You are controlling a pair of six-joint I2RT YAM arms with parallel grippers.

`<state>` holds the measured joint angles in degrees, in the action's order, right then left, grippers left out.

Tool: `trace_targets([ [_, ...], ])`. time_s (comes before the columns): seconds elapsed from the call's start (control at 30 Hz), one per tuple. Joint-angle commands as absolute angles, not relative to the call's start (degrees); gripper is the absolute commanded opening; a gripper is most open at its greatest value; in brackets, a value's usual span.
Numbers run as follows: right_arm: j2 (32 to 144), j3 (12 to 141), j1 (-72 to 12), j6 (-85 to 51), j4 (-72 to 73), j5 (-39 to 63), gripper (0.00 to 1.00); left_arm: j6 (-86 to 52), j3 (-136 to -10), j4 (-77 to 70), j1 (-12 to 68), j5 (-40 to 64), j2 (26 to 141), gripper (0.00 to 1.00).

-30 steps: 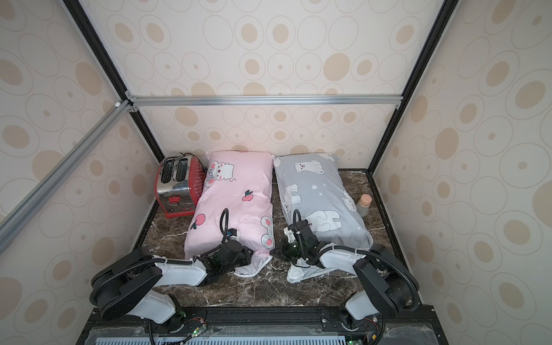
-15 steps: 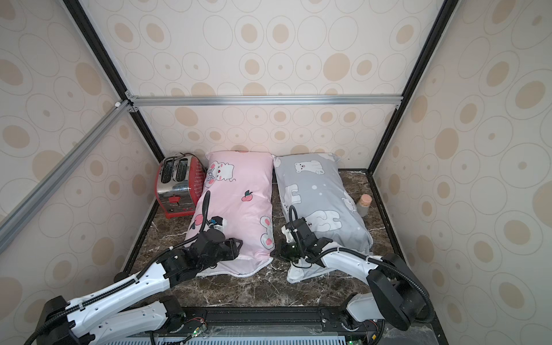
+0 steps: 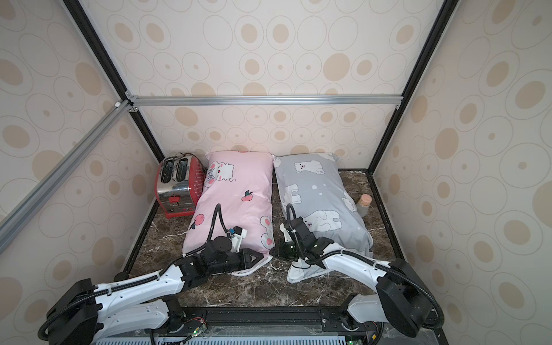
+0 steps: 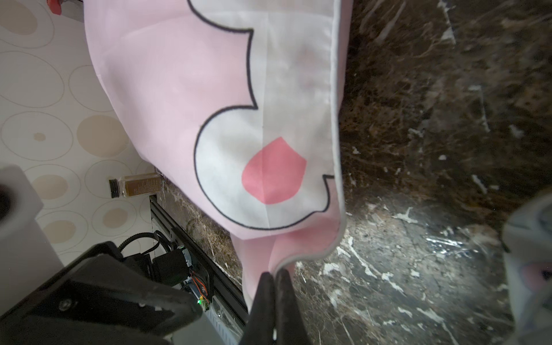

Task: Zip up pillowcases
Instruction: Zip the zipper on the pillowcase.

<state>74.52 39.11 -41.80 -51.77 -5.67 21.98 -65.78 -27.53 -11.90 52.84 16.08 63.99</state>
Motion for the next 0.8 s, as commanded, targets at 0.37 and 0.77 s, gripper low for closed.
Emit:
trace_targets([
  [0.37,72.95,39.72,-42.60,-51.43,-5.54,21.15,0.00,-68.52,-27.68,-19.67,54.40,16.42,69.52,0.26],
  [0.77,72.94,38.77,-42.70,-52.86,-3.34,22.32,0.00,-68.71,-28.16,-24.55,54.40,16.70,74.38,0.24],
])
